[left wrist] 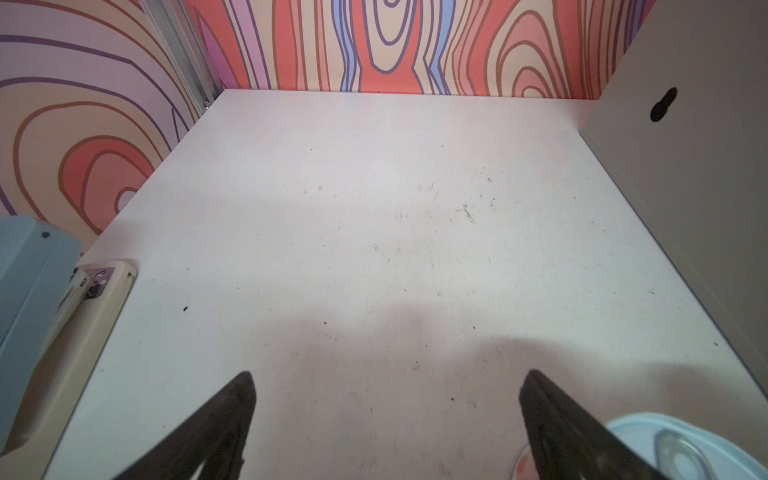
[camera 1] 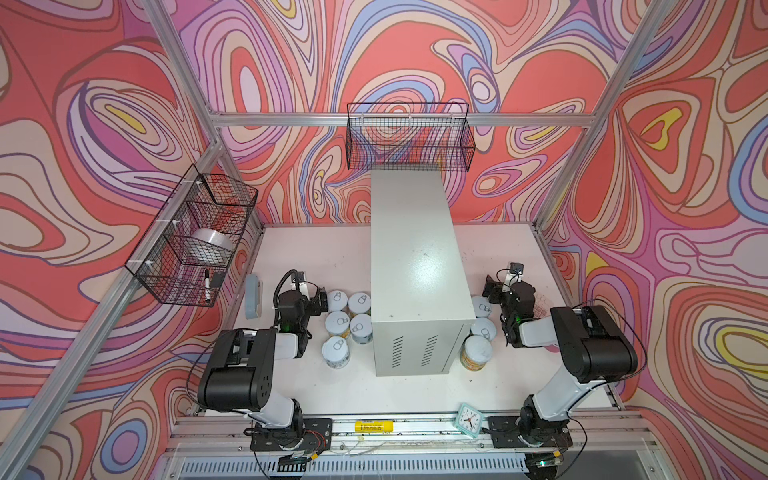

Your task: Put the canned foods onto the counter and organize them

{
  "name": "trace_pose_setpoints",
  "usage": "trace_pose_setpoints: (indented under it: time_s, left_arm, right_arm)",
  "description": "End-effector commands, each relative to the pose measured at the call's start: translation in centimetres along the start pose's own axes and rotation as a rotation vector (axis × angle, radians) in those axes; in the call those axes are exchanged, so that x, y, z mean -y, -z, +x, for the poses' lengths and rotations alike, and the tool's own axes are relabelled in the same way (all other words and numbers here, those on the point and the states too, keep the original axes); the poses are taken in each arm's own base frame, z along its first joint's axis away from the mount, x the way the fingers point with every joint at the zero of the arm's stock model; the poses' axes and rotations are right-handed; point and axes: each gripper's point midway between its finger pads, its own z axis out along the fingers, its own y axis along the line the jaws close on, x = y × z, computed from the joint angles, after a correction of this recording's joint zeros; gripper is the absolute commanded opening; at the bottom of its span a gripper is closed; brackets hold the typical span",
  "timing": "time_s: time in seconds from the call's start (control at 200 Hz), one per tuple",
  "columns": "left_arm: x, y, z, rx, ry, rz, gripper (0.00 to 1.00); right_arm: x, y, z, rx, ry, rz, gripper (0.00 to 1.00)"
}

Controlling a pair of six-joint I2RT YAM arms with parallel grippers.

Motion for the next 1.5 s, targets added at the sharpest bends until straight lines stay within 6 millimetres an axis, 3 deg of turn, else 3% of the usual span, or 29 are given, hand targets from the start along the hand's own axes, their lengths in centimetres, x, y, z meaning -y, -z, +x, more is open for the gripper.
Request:
trace_pose_setpoints:
  time_s: [0.0, 0.451, 0.636, 0.766, 0.816, 0.861, 0.876, 1.036, 1.147, 1.257, 1.357, 1.492]
  left_arm:
    - [0.1, 0.1, -0.5, 0.024, -0.010, 0.000, 1.00]
    - [0.3, 0.1, -0.5, 0.021, 0.000, 0.026, 1.00]
    - [0.0, 0.3, -1.3, 0.015, -0.001, 0.007, 1.00]
    - [-0.3, 2.1, -3.7, -0.030, 0.015, -0.022, 1.00]
    - [-0.6, 2.8, -5.0, -0.019, 0.041, -0.043, 1.00]
    - [-1.3, 3.6, -5.0, -0.033, 0.067, -0.086, 1.00]
    - [-1.6, 3.8, -6.7, 0.000, 0.087, -0.105, 1.00]
    - [-2.8, 7.0, -8.6, 0.053, 0.219, -0.198, 1.00]
    - [-2.6, 8.8, -8.5, -0.025, 0.350, -0.199, 1.00]
    - [-0.4, 9.6, -8.3, -0.147, 0.392, -0.093, 1.00]
    - [1.2, 11.2, -7.4, -0.241, 0.393, -0.049, 1.00]
    - [2.7, 14.1, -6.4, -0.260, 0.361, -0.036, 1.00]
  right_arm:
    - [-0.3, 0.0, -0.3, 0.013, 0.002, -0.006, 0.98]
    - [-0.4, -0.2, -0.1, -0.002, -0.002, -0.014, 0.98]
    - [0.1, 0.4, -1.1, 0.029, 0.000, 0.009, 0.98]
    - [1.0, 2.1, -4.5, 0.042, -0.018, 0.072, 0.98]
    - [2.2, 2.9, -5.7, 0.041, -0.092, 0.147, 0.98]
    - [3.1, 3.2, -6.4, -0.008, -0.148, 0.209, 0.98]
    - [3.4, 3.3, -6.7, -0.020, -0.157, 0.227, 0.98]
    - [3.1, 4.0, -9.9, -0.092, -0.233, 0.240, 0.98]
    - [2.2, 5.2, -11.2, -0.143, -0.292, 0.190, 0.98]
    - [-0.1, 6.6, -12.1, -0.193, -0.348, 0.062, 0.98]
    - [-2.0, 8.8, -12.2, -0.222, -0.409, -0.052, 0.98]
    - [-2.3, 11.6, -11.4, -0.298, -0.421, -0.064, 0.98]
